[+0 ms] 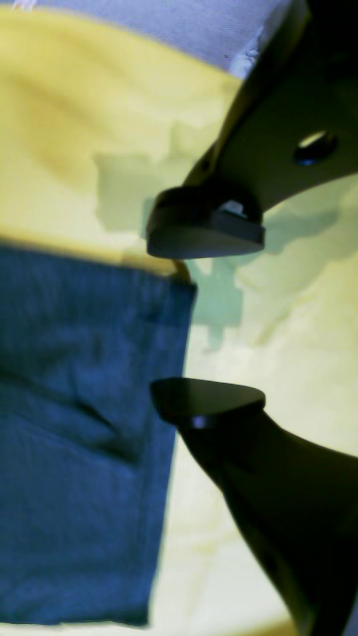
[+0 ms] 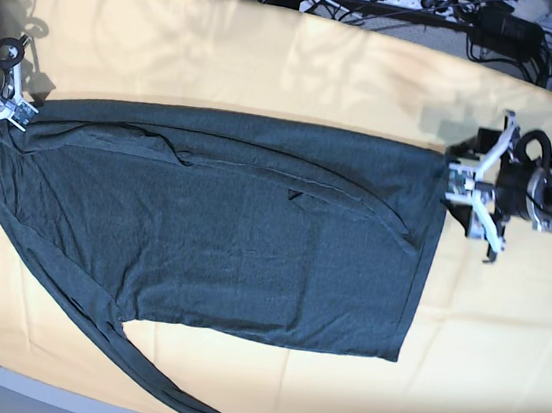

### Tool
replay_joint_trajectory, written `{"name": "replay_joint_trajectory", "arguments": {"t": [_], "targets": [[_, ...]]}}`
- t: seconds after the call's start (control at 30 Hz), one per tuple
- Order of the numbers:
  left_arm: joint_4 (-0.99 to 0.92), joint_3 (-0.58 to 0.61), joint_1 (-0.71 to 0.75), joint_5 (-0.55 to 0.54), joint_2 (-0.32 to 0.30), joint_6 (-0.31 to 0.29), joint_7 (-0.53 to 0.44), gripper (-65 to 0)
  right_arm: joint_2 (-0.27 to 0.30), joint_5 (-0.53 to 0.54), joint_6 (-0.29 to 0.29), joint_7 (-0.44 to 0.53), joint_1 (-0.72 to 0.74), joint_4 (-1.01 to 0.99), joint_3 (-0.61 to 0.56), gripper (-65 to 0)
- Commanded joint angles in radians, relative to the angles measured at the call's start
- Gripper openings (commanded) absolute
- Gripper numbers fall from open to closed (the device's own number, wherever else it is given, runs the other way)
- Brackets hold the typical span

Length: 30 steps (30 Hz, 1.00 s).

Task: Fold the T-shirt properly
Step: 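Hold the grey shirt's shoulder corners with both grippers, then drag the grey shirt by its shoulder corners toward the robot with both grippers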

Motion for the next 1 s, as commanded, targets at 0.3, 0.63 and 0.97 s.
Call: {"name": "replay_joint_trajectory", "arguments": {"t": [0.3,0.63,0.97], "targets": [[-0.051,-0.014,0.114,0.361,-0.009,0.007,-0.201,-26.4,0.029,-0.009,-0.025,-0.019,0.014,0.006,0.013,-65.0],[-0.151,-0.014,0.114,0.447,0.08,0.029,-0.282,-26.4,0.029,-0.009,-0.04,-0.041,0.014,0.006,0.013,-65.0],[-0.177,-0.014,0.111,0.454,0.121,0.108,-0.282,-38.0,0.029,-0.009,-0.04,-0.041,0.014,0.006,0.013,-65.0]]}}
